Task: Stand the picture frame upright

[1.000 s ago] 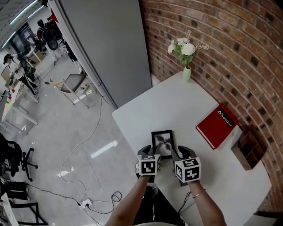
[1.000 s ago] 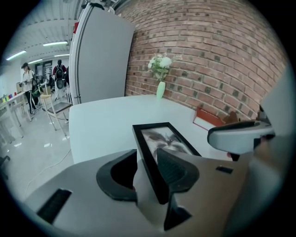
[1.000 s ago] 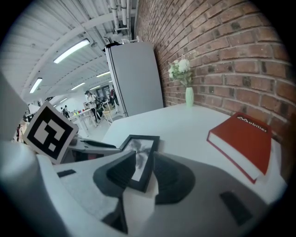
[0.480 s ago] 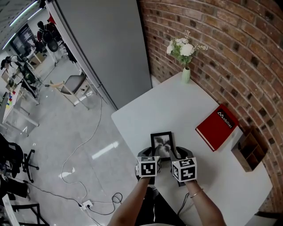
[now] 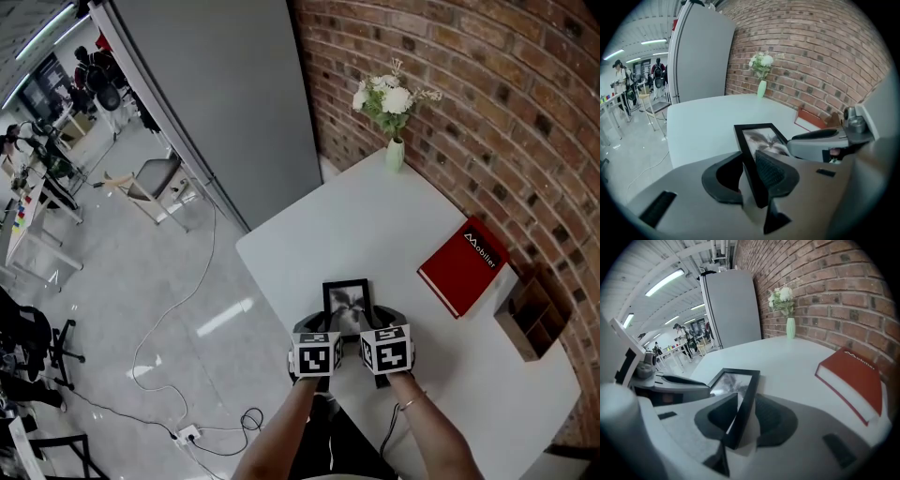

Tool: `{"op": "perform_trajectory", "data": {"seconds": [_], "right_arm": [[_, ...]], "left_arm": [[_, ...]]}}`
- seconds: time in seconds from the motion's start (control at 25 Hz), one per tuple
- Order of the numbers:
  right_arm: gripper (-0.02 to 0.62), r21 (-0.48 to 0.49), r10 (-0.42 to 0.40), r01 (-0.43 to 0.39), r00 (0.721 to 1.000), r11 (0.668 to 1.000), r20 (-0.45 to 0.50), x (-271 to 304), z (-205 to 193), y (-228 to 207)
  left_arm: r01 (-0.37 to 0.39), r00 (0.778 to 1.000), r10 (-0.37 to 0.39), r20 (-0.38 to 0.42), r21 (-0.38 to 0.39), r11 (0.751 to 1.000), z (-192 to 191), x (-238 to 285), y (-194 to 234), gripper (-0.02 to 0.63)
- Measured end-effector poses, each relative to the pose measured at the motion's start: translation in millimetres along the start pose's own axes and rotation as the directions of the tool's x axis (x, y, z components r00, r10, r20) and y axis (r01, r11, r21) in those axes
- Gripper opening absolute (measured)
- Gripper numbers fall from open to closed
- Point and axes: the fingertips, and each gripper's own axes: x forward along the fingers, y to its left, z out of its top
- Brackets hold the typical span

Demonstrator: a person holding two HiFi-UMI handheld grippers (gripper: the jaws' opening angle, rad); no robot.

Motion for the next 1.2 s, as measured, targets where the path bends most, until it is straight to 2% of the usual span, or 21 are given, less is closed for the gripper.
{"op": "perform_trajectory", "data": {"seconds": [0.16, 0.4, 0.6, 0.96, 1.2], "right_arm": [[0.104, 0.006, -0.014, 0.014, 0.999, 1.0, -0.033, 5, -3, -1], [0.098, 0.068, 0.0, 0.003, 0.999, 0.998, -0.046, 6, -5, -2], [0.087, 0.065, -0.011, 0.013, 0.999, 0.998, -0.041, 4, -6, -1], [0.078, 0.045, -0.035, 0.032, 0.997, 0.998, 0.072, -20, 14, 3], [0.08, 0.073, -0.046, 0.034, 0.985, 0.997, 0.169, -46, 35, 4]], "left_arm": [[0.009, 1.0, -0.009, 0.001, 0.002, 1.0, 2, 1, 0, 0.081], [0.014, 1.0, -0.014, -0.003, 0.001, 1.0, 2, 0, -1, 0.081], [0.015, 1.0, -0.015, 0.004, 0.013, 1.0, 0, -1, -1, 0.081], [0.0, 0.99, -0.008, 0.14, 0.057, 0.998, 21, -23, -7, 0.071], [-0.035, 0.972, -0.001, 0.234, 0.151, 0.988, 51, -50, -19, 0.067]]}}
